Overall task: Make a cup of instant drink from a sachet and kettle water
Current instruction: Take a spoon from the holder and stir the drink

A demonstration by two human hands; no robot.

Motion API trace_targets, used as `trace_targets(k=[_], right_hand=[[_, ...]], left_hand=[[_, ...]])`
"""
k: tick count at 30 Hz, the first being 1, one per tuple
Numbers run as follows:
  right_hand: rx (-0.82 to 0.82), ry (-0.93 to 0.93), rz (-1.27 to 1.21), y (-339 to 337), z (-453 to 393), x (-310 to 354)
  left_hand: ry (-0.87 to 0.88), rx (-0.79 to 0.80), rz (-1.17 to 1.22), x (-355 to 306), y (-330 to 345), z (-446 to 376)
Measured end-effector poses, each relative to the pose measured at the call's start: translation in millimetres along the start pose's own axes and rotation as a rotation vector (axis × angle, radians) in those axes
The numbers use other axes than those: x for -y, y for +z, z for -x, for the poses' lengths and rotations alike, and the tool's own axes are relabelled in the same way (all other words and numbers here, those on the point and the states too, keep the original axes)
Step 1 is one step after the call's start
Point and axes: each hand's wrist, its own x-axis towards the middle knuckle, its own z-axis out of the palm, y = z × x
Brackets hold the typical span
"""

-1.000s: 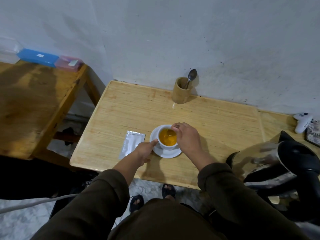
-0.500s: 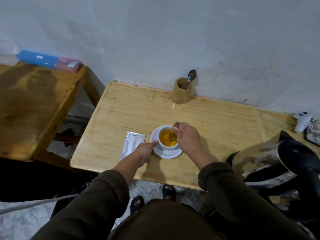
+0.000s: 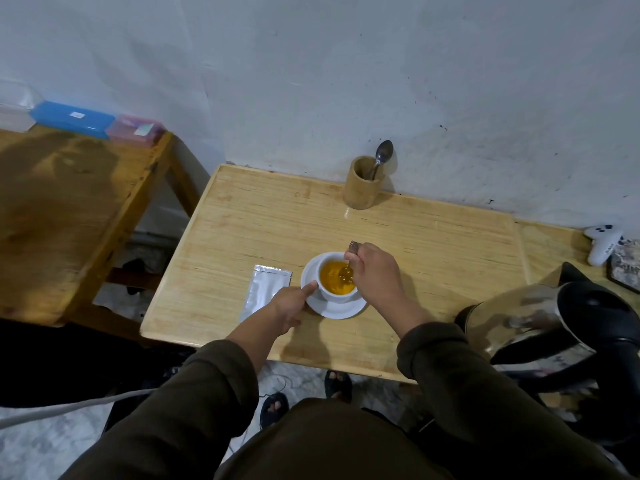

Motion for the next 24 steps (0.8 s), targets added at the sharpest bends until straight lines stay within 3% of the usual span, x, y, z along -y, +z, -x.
trace_targets(k=[11, 18, 24], right_hand=[[0.091, 0.02, -0.104, 2.9, 1.4, 6.2], [-0.069, 0.074, -0.025, 5.1, 0.1, 4.5], [-0.054, 0.003, -0.131, 11.7, 12.1, 11.2]], left_hand=[[-0.025, 0.03, 0.017, -3.0, -1.5, 1.5], [-0.027, 0.05, -0.001, -2.9, -3.7, 1.1], [-0.002, 0.042, -0.043, -4.0, -2.7, 3.4]])
